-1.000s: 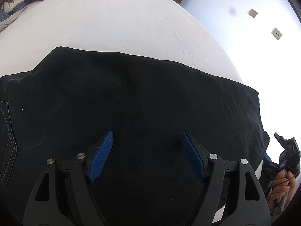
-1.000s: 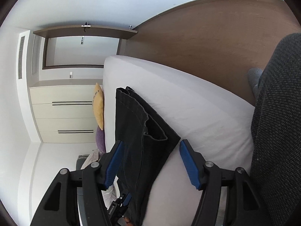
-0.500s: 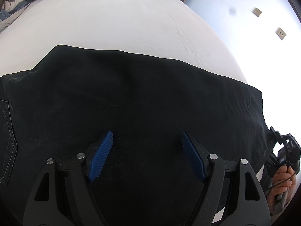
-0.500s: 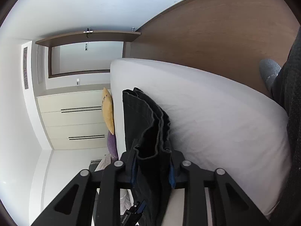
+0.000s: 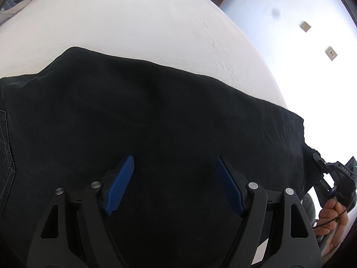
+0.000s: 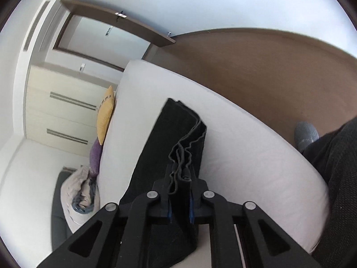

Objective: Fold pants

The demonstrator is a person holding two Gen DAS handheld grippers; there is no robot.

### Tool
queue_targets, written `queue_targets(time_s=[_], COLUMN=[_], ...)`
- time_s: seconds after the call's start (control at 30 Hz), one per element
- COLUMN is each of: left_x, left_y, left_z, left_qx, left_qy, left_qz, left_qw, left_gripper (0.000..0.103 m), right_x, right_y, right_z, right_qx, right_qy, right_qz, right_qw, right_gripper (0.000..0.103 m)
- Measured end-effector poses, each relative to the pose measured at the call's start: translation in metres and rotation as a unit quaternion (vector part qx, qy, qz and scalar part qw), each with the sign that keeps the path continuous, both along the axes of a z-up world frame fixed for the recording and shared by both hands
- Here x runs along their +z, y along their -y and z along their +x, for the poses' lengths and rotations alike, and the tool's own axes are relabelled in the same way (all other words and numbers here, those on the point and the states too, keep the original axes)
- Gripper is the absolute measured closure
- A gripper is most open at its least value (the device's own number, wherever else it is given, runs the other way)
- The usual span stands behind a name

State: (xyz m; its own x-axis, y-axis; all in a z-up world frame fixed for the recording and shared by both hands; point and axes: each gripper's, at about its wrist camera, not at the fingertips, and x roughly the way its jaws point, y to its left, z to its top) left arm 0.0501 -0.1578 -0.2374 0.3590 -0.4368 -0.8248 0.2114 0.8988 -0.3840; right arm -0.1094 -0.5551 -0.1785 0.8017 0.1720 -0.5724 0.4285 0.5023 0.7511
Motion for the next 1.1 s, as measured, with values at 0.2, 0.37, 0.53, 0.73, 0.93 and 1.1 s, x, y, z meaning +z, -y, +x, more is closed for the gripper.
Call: queue_targets(time_s=[0.2,0.37,0.53,0.73,0.93,1.1], left_x=[0.004,0.009,0.015,0.027,0.028,0.028], left_y=[-0.026,-0.046,-0.034,0.03,0.074,0.093], left_z=[0.001,0.002,0.015,0.037,0.05,0.049], left_qx=[0.039,0.063,0.055,-0.029,-0.07,-0.097], left_qy=[-0.011,-0.035,-0.065,-0.085,-0.112,-0.114], left_qz=[-0.057,-0.107,-0.153,-0.15,-0.135,-0.109], left_qw=[0.9975,0.9916,0.9845,0.9846,0.982,0.9827], left_gripper=[0.029,0.022,0.009,0.009,0.009,0.009], right_x=[0.048,0.014,0.019,0.024,0.029,0.031], right_y=[-0.167,-0.232,-0.239,-0.249,-0.259,-0.265], right_z=[0.059,0.07,0.06,0.042,0.03,0.027], right_qx=[0.22,0.291,0.291,0.292,0.296,0.302], right_qy=[-0.023,-0.055,-0.035,-0.013,-0.004,0.001], right_qz=[-0.339,-0.445,-0.48,-0.516,-0.55,-0.554], right_qw=[0.914,0.845,0.827,0.805,0.781,0.776], right_gripper=[0.092,0.092,0.092,0.092,0.092,0.092])
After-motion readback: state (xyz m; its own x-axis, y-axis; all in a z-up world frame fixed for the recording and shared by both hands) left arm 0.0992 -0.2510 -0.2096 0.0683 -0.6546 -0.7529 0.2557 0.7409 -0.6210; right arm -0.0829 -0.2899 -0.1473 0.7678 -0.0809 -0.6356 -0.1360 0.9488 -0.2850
